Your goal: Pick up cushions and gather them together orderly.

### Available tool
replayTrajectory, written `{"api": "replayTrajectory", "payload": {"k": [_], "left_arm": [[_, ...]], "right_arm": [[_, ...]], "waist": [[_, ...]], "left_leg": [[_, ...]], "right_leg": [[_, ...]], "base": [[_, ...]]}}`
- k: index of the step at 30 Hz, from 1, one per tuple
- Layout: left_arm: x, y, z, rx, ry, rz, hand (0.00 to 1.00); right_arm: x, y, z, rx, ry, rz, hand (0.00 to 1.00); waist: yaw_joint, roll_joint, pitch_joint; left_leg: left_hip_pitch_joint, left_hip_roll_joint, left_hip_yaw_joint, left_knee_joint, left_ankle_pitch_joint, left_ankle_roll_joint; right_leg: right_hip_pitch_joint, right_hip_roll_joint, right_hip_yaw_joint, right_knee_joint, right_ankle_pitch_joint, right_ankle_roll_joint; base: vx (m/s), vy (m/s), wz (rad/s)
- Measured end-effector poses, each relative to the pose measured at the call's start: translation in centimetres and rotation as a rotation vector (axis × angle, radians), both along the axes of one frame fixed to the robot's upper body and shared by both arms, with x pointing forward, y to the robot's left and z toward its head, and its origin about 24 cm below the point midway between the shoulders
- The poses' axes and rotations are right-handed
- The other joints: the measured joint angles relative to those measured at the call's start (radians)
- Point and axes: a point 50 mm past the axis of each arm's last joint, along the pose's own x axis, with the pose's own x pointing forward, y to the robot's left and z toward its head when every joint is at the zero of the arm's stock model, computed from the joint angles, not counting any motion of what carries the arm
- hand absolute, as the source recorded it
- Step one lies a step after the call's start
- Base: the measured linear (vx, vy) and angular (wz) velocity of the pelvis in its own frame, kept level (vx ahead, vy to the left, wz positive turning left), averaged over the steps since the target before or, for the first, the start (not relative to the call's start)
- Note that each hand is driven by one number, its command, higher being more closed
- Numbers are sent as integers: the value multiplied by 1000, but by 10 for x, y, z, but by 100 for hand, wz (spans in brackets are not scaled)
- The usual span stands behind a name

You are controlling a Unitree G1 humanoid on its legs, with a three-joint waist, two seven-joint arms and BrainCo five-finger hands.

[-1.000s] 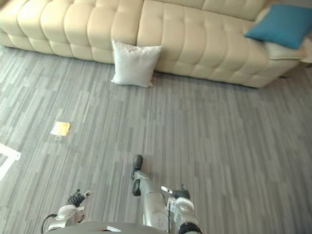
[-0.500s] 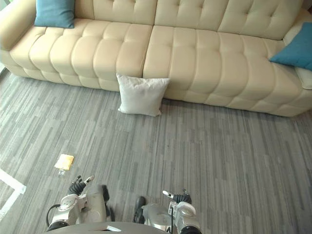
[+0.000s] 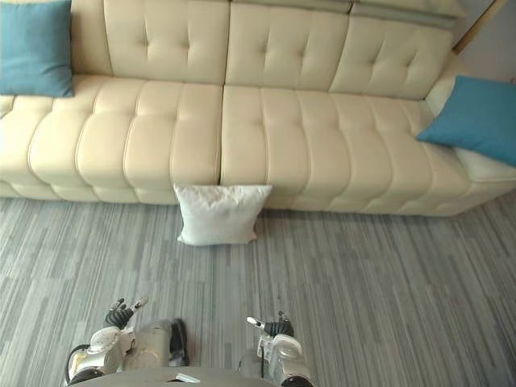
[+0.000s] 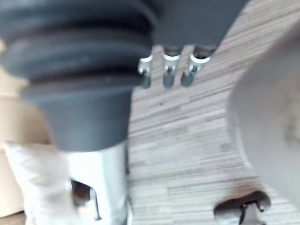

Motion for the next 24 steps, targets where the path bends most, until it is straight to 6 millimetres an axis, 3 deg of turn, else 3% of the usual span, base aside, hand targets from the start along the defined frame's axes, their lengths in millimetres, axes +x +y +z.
{"api": "replayTrajectory", "payload": {"k": [2,6,8,9,10,11,13,14,16,17,18,19,21,24], "left_arm": [[-3,1,-1,0,9,3,0],[-6,-3,-3,-11,18,4,0],[-7,-9,-5,-21,29,-5,0],[-10,-11,-6,-27,40,-8,0],[-12,-13,-8,-29,51,-14,0],[-15,-18,-11,-42,73,-23,0],[-14,-34,-12,-88,69,-41,0],[-15,-37,-12,-98,71,-40,0],[-13,-41,-12,-114,64,-39,0],[-10,-43,-11,-118,56,-40,0],[-9,-42,-10,-116,48,-38,0],[-8,-40,-9,-113,38,-30,0],[-7,-38,-8,-112,29,-16,0],[-4,-36,-6,-106,12,-4,0]], "right_arm": [[3,-1,3,-4,-18,-2,0],[5,-6,5,-17,-38,-5,0],[5,-12,6,-31,-41,-5,0],[4,-17,6,-41,-40,-12,0],[3,-19,6,-48,-34,-12,0],[3,-25,6,-72,-29,-3,0],[-1,-40,6,-105,-10,-31,0],[-2,-42,6,-108,-6,-30,0],[-3,-42,6,-110,0,-30,0],[-6,-41,4,-106,9,-29,0],[-6,-41,4,-105,11,-28,0],[-7,-40,4,-103,12,-24,0],[-9,-39,3,-99,17,-30,0],[-15,-41,1,-97,34,-53,0]], "waist": [[-9,-3,-2],[-30,2,-4],[-36,19,-8],[-42,32,-8],[-47,41,-11],[-46,66,-18],[-52,102,-27],[-54,112,-33],[-65,123,-37],[-69,124,-37],[-66,124,-37],[-57,125,-37],[-52,124,-36],[-34,124,-37]], "left_leg": [[77,-8,-3,-46,-21,-8],[215,-5,-23,-120,-63,-46],[267,11,-37,-148,-85,-89],[311,22,-54,-168,-106,-133],[330,30,-63,-180,-112,-144],[363,43,-102,-219,-104,-140],[394,51,-170,-262,-33,-160],[395,59,-182,-254,-18,-165],[346,92,-225,-108,21,-184],[261,114,-255,94,84,-206],[226,124,-257,183,128,-214],[164,150,-250,325,140,-227],[62,189,-201,481,112,-196],[-8,217,-127,407,55,-167]], "right_leg": [[-83,2,-31,15,-37,-12],[-180,11,-157,-293,-100,-50],[-197,37,-183,-591,-39,-77],[-190,50,-181,-740,76,-84],[-174,62,-182,-748,145,-89],[-164,78,-195,-713,139,-122],[-193,66,-219,-578,24,-161],[-189,69,-225,-563,2,-168],[-131,85,-257,-582,-36,-178],[-69,98,-274,-624,-47,-175],[-45,103,-274,-644,-49,-176],[-5,113,-272,-678,-50,-178],[65,129,-268,-734,-54,-174],[140,122,-261,-776,-49,-156]], "base": [[365,-13,4],[301,-117,18],[479,-237,30],[600,-271,31],[553,-238,34],[429,-167,37],[593,-257,33],[569,-268,19],[427,-199,31],[302,-150,30],[384,-135,9],[223,-33,-16],[281,2,-15],[221,105,-11]]}}
